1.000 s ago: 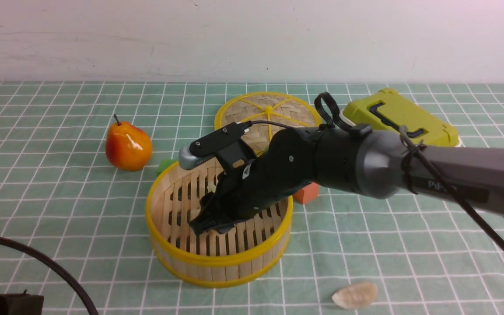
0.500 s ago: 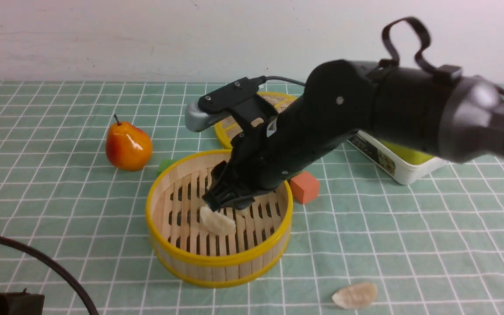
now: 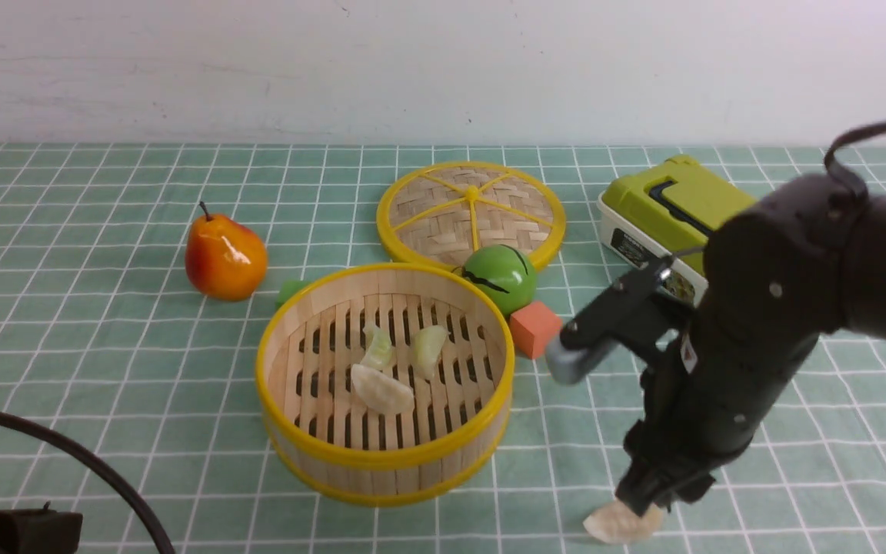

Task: Put the dumplings into the steamer on the table with the blue tablecloth.
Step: 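Reach for and grasp a dumpling lying on the table beside the steamer, then place the dumpling in the bamboo steamer basket with the right gripper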

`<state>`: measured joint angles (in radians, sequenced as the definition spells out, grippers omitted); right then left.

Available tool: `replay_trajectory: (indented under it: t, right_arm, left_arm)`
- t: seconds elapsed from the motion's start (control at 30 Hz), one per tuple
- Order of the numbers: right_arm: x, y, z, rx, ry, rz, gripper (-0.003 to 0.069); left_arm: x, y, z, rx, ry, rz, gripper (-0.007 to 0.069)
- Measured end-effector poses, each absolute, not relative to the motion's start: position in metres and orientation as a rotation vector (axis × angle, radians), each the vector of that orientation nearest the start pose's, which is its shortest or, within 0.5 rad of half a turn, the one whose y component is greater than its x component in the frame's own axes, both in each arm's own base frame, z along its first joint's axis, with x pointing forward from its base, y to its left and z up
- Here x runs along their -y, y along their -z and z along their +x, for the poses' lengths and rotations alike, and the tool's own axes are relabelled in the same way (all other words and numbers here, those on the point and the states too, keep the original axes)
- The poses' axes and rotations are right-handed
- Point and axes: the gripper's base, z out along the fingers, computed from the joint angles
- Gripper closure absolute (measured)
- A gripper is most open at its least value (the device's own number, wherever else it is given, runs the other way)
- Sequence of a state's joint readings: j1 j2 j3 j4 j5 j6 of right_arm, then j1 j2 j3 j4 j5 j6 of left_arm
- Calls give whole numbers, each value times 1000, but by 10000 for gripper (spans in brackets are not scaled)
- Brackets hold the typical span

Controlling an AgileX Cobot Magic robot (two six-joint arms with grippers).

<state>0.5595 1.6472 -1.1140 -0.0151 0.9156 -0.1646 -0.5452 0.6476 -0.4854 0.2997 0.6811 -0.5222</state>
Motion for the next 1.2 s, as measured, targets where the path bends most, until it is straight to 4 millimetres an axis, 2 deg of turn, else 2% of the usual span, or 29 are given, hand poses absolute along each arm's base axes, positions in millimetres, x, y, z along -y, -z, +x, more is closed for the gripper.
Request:
replay_trajectory:
  t: [0.07,0.13,0.3,0.43,0.73,0.83,1.07,1.13,1.2]
  right_arm:
    - [-167,-214,268,-2662,-29,-1210,328]
    - [-170,-208,274,-2593,-22,-1290,328]
    - [-179,-192,286,-2505,-32,-1324,326]
    - [-182,-179,284,-2587,-86,-1311,324]
    - [-183,-165,277,-2726,-162,-1303,341]
    - [-184,-164,277,-2752,-170,-1266,375]
    - [-186,-167,278,-2827,-195,-1148,377]
    - [-187,-173,278,-2853,-209,-1135,442]
    - [-189,-186,280,-2858,-227,-1124,442]
  left_arm:
    - [46,-268,109,-2280,224,202,531]
    - [47,-268,109,-2276,227,203,531]
    - [47,-269,109,-2273,229,203,530]
    - [47,-269,109,-2273,229,203,526]
    - [47,-267,109,-2278,226,204,522]
    - [47,-267,109,-2278,226,204,519]
    - [47,-266,108,-2292,232,196,518]
    - [47,-266,108,-2293,232,196,517]
    - [47,-266,108,-2294,232,195,517]
